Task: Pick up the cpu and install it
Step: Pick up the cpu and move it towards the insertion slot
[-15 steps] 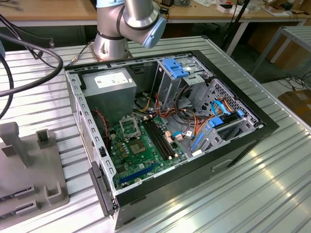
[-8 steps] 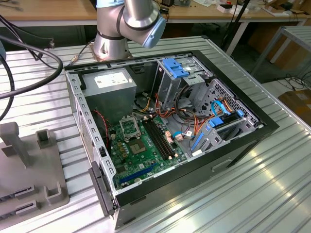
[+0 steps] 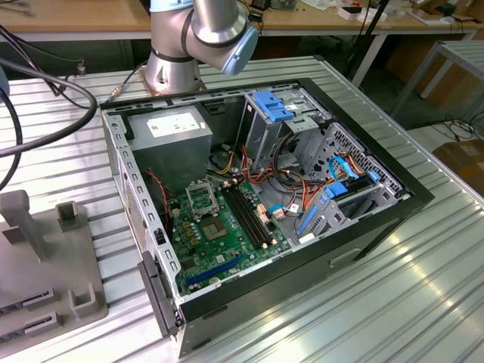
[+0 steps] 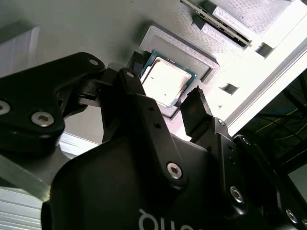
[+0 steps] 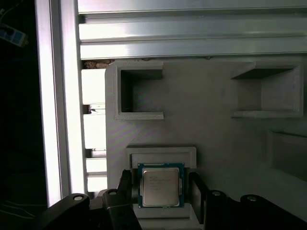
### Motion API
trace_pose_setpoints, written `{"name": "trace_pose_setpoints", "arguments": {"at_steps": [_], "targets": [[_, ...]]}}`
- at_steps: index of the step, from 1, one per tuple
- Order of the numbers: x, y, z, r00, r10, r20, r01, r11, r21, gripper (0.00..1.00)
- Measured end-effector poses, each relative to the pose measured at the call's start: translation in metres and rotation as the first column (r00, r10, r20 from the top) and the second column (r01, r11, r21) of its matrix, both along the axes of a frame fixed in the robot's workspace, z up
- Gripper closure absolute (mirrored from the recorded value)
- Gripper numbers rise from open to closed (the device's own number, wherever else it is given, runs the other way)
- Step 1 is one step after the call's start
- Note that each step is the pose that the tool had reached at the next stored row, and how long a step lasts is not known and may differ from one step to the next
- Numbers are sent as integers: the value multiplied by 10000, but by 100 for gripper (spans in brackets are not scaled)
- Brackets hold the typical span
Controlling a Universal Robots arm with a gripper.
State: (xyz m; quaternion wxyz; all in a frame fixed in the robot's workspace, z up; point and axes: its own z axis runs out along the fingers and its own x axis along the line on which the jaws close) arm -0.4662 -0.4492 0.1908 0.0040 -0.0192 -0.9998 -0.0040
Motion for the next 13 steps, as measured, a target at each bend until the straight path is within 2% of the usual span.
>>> {"name": "trace_pose_setpoints", "arguments": {"at_steps": [10, 11, 12, 13], "targets": [[0, -2, -10, 10000, 33, -1, -33, 10000, 0, 41], [0, -2, -11, 10000, 32, 0, -32, 10000, 0, 42], [0, -2, -11, 10000, 33, 0, -33, 10000, 0, 49], [0, -2, -11, 10000, 33, 0, -33, 10000, 0, 49]]}}
